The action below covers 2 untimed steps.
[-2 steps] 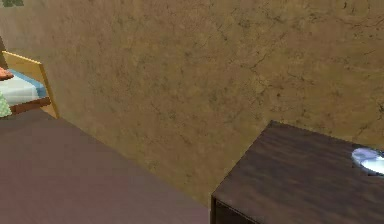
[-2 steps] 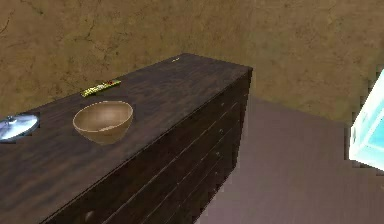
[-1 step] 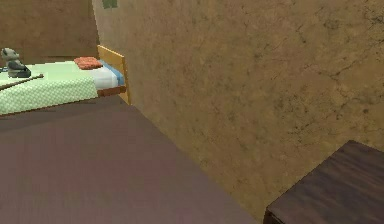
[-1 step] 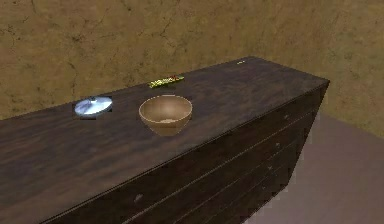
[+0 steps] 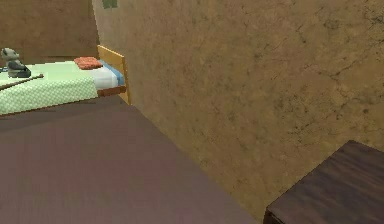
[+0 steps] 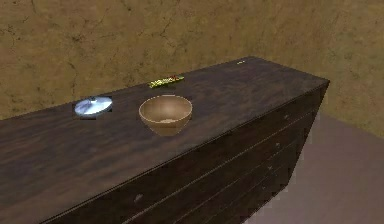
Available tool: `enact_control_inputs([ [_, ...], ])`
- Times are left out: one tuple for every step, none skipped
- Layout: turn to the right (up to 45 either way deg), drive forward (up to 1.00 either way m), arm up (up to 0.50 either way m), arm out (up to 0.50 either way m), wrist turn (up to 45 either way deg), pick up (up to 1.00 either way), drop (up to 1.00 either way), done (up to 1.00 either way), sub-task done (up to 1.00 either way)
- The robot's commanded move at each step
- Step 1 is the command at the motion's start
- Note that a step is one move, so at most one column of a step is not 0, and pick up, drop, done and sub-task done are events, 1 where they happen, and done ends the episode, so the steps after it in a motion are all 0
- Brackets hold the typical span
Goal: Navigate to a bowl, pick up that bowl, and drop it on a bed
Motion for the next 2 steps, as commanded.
enact_control_inputs([
  [0.0, 0.00, 0.38, 0.00, 0.0, 0.00, 0.00, 0.00, 0.00],
  [0.0, 0.00, 0.00, 0.24, 0.0, 0.00, 0.00, 0.00, 0.00],
])
